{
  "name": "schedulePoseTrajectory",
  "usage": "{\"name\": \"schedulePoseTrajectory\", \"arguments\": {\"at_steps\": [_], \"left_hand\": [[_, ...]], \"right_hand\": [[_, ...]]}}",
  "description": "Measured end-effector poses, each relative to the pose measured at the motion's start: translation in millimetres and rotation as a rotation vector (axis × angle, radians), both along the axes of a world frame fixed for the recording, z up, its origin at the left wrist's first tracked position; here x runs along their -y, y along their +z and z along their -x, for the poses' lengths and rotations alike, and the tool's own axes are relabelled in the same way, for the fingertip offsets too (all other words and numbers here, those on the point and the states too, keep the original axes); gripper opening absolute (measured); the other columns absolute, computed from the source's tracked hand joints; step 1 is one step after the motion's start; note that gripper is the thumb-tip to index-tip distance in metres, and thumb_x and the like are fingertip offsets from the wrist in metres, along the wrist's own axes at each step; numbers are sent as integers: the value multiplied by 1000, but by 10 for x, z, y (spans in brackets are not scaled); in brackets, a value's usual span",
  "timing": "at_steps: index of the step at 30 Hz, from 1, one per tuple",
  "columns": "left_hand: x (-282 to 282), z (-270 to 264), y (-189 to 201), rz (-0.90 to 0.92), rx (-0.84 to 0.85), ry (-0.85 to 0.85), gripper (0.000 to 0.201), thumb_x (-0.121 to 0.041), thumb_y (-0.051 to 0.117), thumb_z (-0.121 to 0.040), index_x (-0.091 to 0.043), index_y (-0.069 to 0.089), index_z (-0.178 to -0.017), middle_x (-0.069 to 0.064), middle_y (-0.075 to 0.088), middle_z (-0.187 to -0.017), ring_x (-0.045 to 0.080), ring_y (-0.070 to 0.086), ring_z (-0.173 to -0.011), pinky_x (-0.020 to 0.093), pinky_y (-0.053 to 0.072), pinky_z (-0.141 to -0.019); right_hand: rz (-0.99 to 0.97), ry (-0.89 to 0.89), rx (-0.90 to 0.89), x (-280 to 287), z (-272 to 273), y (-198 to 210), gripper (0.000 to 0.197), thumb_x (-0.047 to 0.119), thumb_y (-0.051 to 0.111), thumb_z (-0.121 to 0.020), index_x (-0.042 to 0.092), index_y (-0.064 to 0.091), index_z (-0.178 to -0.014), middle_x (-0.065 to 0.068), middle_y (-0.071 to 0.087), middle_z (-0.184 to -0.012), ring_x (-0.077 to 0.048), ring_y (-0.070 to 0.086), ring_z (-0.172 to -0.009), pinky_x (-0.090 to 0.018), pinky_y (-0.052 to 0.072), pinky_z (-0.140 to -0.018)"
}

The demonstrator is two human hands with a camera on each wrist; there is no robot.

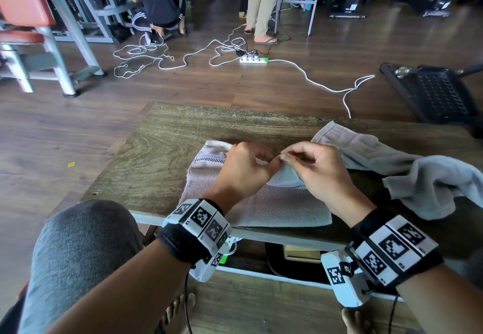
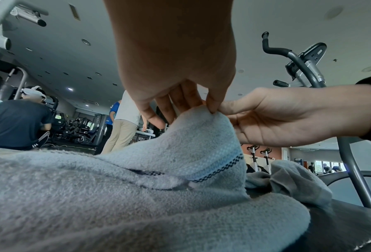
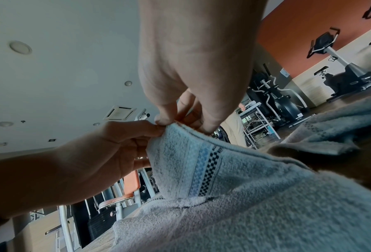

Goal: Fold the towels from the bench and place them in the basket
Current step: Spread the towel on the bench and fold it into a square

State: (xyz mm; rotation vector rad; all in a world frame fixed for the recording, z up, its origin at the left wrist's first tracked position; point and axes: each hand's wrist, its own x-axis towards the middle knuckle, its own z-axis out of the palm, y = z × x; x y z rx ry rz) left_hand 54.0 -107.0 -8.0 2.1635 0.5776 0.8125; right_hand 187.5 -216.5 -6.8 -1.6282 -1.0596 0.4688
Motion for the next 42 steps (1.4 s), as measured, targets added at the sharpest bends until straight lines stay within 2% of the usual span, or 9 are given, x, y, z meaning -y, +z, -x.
{"name": "schedulePoseTrajectory", "arguments": {"at_steps": [3, 8, 18, 22, 26, 30, 34, 39, 42], "left_hand": [[-4, 6, 21, 36, 17, -108, 29, -9, 69, -87, -24, 69, -62, -9, 72, -84, -2, 64, -78, 10, 41, -67], [-74, 24, -51, 41, -40, -204, 38, -19, 64, -89, 7, 58, -62, 17, 64, -78, 36, 57, -70, 45, 44, -63], [-199, 188, 25, -197, -176, -219, 27, -36, 69, -84, -17, 69, -64, -6, 67, -91, 15, 61, -84, 37, 48, -72], [-238, 251, 0, -256, -215, -179, 30, -40, 67, -86, -19, 68, -65, -13, 58, -78, 8, 58, -72, 29, 46, -66], [-325, 362, 109, -329, -200, -153, 24, -30, 69, -89, -11, 75, -76, -16, 55, -79, -10, 53, -69, 5, 34, -62], [-463, 458, 121, -409, -212, -83, 29, -41, 68, -87, -14, 78, -81, -5, 67, -78, 13, 60, -68, 27, 48, -69], [-569, 549, 97, -489, -251, 18, 34, -52, 67, -81, -19, 78, -77, -7, 70, -81, 15, 57, -73, 38, 48, -83], [-604, 681, 131, -528, -259, 106, 24, -42, 73, -77, -18, 77, -74, -5, 64, -73, 13, 48, -68, 39, 46, -81], [-623, 734, 158, -395, -247, 95, 14, -31, 77, -81, -18, 79, -85, -7, 65, -77, 13, 58, -65, 35, 52, -71]], "right_hand": [[-6, 10, 74, 6, 19, 30, 4, 16, 72, -90, 17, 76, -92, 12, 72, -74, -11, 63, -67, -25, 48, -60], [-3, 41, 139, 25, 14, 65, 9, 15, 70, -92, 22, 74, -87, 4, 72, -81, -22, 65, -75, -37, 50, -65], [-84, 46, 144, 139, -68, 210, 10, 10, 62, -97, 16, 69, -94, 11, 65, -81, 2, 53, -66, -12, 38, -62], [-151, 1, 128, 219, -166, 268, 10, 9, 60, -97, 14, 69, -97, 7, 64, -79, -4, 49, -63, -16, 39, -60], [-198, -158, 65, 284, -388, 251, 11, 16, 60, -98, 11, 69, -100, 3, 69, -88, -6, 58, -76, -24, 47, -72], [-183, -340, 5, 354, -581, 201, 11, 15, 60, -98, 17, 70, -99, 5, 69, -87, -6, 61, -79, -31, 50, -75], [-133, -447, -46, 416, -695, 112, 10, 16, 61, -98, 18, 70, -100, 5, 68, -86, -12, 62, -84, -36, 51, -81], [-108, -532, -47, 489, -800, 59, 10, 18, 62, -98, 16, 71, -102, 4, 67, -84, -12, 61, -82, -34, 51, -79], [-84, -546, -41, 527, -832, 38, 8, 21, 63, -98, 24, 69, -97, 1, 70, -90, -15, 64, -85, -36, 54, -82]]}}
